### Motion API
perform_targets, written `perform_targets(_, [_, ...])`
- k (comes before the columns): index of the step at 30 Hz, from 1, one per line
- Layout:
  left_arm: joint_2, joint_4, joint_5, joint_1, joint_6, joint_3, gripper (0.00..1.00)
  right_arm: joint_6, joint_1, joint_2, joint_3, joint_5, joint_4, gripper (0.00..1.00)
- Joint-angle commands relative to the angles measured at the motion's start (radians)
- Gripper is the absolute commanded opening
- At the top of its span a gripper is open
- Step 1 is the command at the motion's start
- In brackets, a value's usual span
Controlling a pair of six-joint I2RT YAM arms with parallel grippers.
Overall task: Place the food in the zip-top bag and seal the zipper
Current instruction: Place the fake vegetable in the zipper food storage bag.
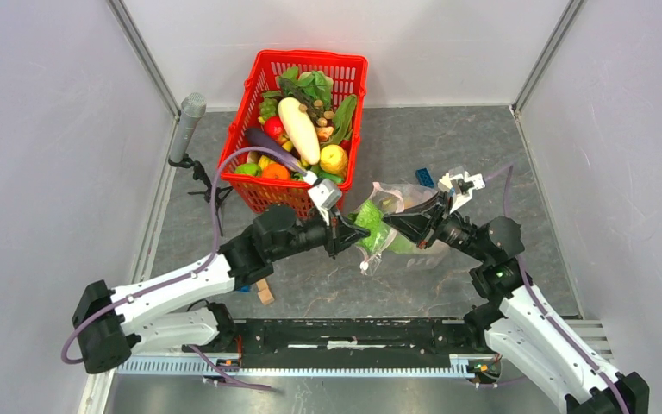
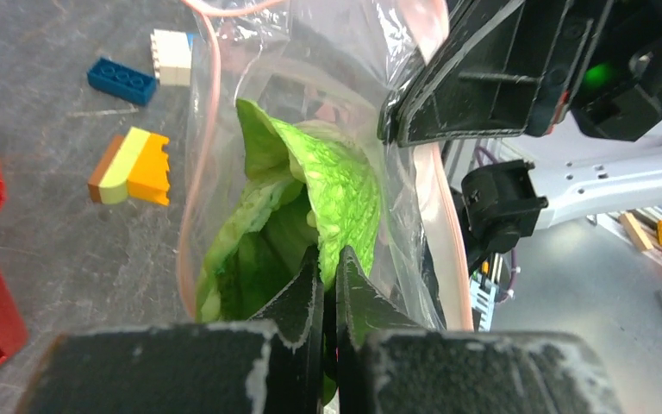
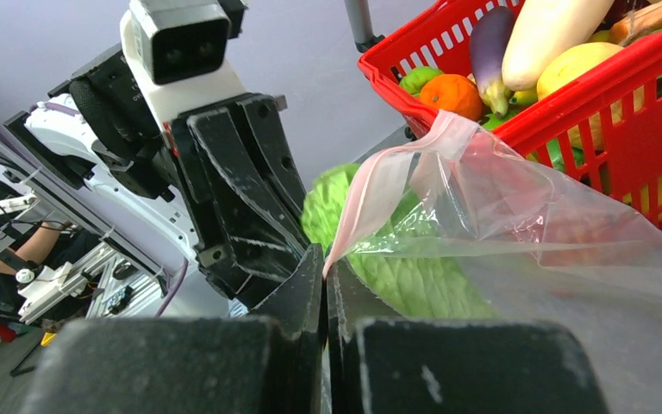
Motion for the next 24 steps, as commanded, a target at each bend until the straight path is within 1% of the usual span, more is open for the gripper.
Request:
perform_targets(1, [0.061,0.038,0.021,-0.023,-0.006,0.075,0.02,0.042,0.006,-0.008,-0.019,-0.013,0.116,0.01])
perform_targets(3, [0.101,0.015,0.106,-0.029,0.01,0.113,0.02,0.049,0.006,-0.012,-0.024,-0.002,0.127,0.01])
perform_targets(4, [0.128,-0.023,0.146,-0.03,0.019,0.139,0.02,0.046,0.007,-0.011,-0.022,-0.001,0.124,0.01])
perform_targets(8, [0.182,-0.096,0.225,-0.033,0.047,0.19,0.02,0.036,0.007,-0.007,-0.013,-0.015,0.124,0.01])
perform_targets(10, [0.212,-0.197,0.252,-0.032,0.098,0.241,0.02,0.023,0.006,-0.016,-0.011,-0.001,0.111,0.01])
perform_targets(12, [0.226,-0.259,0.249,-0.032,0.11,0.261,0.02,0.01,0.007,-0.023,-0.006,0.003,0.1,0.01])
perform_targets(14, [0.227,-0.233,0.237,-0.032,0.095,0.24,0.02,0.004,0.007,-0.03,-0.002,0.0,0.097,0.01])
perform_targets(17, [0.248,-0.172,0.266,-0.032,0.056,0.212,0.02,0.006,0.007,-0.045,-0.006,0.009,0.103,0.0])
perform_targets(21, [0.273,-0.123,0.359,-0.039,0.018,0.182,0.02,-0.017,0.007,-0.075,-0.005,0.044,0.093,0.0])
perform_targets(24, [0.268,-0.134,0.412,-0.045,0.021,0.162,0.02,-0.061,0.007,-0.103,0.003,0.09,0.044,0.0])
